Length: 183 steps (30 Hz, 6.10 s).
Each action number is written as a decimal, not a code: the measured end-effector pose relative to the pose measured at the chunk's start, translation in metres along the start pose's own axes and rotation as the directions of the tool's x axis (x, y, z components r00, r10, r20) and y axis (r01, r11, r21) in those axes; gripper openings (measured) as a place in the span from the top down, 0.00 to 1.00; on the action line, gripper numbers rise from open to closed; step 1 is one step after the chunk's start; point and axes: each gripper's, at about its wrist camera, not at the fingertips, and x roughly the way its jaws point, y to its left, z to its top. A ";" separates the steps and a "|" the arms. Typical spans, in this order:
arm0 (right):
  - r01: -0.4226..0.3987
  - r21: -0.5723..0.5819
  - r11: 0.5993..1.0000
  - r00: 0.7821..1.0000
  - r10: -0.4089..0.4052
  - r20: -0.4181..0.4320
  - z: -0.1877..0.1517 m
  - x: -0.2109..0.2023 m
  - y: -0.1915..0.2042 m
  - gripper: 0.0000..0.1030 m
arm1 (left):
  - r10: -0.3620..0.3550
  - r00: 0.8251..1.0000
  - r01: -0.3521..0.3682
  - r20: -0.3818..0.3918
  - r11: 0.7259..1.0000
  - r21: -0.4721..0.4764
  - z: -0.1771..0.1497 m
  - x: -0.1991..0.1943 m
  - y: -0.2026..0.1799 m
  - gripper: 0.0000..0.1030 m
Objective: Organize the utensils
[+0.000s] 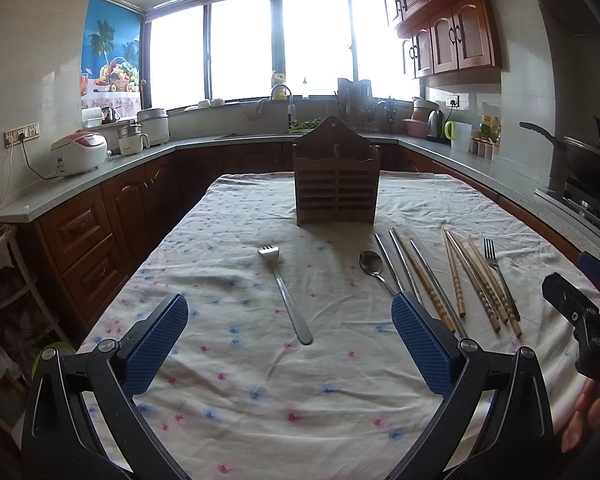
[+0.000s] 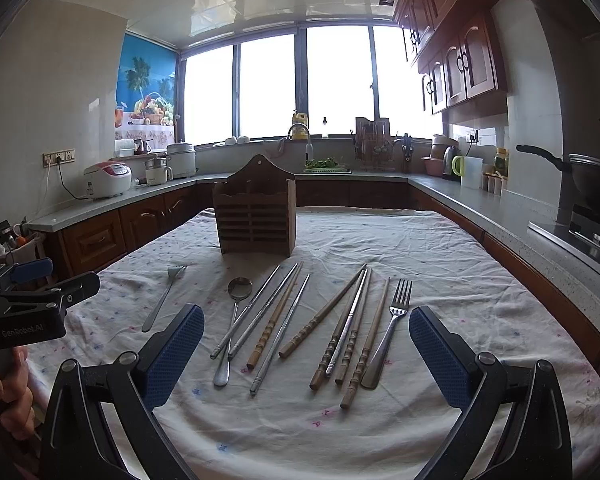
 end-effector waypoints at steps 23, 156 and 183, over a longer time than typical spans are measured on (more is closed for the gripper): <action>-0.012 0.002 1.000 1.000 0.012 0.009 0.000 -0.003 0.000 0.00 | -0.006 1.000 0.006 0.002 1.000 -0.006 0.001 -0.001 0.003 0.00; -0.115 0.315 0.942 0.920 0.220 -0.324 0.116 0.161 -0.073 0.95 | -0.441 0.838 0.432 -0.322 0.896 -0.101 0.139 0.158 -0.044 0.96; -0.183 0.256 0.949 0.966 0.221 -0.130 0.188 0.133 -0.051 0.95 | -0.426 0.900 0.413 -0.091 0.901 -0.132 0.188 0.112 0.023 0.96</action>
